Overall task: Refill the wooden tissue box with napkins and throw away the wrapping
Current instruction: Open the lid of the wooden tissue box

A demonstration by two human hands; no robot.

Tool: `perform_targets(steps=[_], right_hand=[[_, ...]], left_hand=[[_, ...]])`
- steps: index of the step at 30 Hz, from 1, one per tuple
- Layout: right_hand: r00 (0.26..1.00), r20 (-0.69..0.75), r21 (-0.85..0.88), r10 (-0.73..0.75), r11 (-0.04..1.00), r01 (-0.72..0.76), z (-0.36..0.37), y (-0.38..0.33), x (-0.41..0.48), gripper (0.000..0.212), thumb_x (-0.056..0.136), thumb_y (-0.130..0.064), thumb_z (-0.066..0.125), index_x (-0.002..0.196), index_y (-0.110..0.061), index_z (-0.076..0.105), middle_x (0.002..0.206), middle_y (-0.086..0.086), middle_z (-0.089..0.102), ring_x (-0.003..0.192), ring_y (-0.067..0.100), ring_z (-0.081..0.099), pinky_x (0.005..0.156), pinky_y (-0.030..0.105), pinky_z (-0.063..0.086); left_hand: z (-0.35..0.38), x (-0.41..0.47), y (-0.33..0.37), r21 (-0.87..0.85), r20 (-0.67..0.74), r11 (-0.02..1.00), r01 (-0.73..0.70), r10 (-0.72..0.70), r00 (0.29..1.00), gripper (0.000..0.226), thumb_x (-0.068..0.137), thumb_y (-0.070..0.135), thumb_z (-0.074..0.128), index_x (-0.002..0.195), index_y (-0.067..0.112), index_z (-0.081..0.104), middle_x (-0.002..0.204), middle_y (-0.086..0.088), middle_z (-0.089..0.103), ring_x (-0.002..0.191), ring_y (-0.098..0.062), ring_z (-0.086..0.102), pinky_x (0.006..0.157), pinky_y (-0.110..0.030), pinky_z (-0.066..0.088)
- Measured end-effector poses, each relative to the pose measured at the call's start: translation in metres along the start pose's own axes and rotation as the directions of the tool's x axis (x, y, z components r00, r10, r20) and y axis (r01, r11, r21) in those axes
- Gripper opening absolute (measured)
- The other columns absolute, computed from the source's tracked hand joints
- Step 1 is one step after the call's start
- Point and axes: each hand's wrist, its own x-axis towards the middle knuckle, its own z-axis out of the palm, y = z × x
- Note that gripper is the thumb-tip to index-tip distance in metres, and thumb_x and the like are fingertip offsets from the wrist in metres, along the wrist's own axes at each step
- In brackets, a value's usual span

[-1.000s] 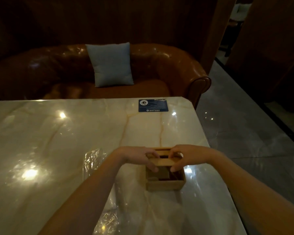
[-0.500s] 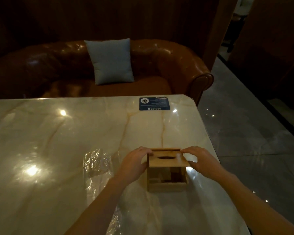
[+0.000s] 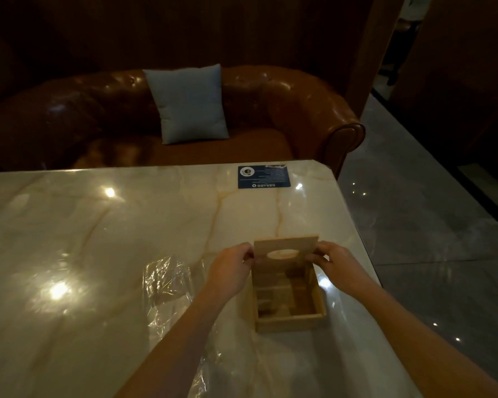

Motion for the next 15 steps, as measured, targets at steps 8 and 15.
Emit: perform_targets(steps=[8,15], right_hand=[[0.996,0.006,0.075,0.091,0.993,-0.091,0.0063,-0.0089,0.0032,0.020,0.094,-0.021,0.047,0.095,-0.005,0.058,0.087,0.008,0.058,0.082,0.018,0.056,0.074,0.026,0.043],[0.990,-0.085,0.034,0.110,0.994,-0.107,0.0103,-0.0075,-0.0046,0.022,0.093,-0.027,0.049,0.095,-0.009,0.062,0.080,-0.001,0.059,0.076,0.012,0.057,0.069,0.021,0.046]], left_hand=[[-0.0016,0.0043,0.0064,-0.038,0.006,0.995,0.091,-0.091,0.996,0.013,0.084,0.017,0.063,0.092,0.008,0.068,0.092,-0.010,0.072,0.083,-0.023,0.062,0.068,-0.025,0.041],[-0.0001,-0.0030,0.0048,-0.122,0.017,0.987,0.108,-0.106,0.994,0.012,0.085,0.018,0.062,0.092,0.008,0.063,0.091,-0.008,0.068,0.084,-0.022,0.061,0.073,-0.031,0.045]])
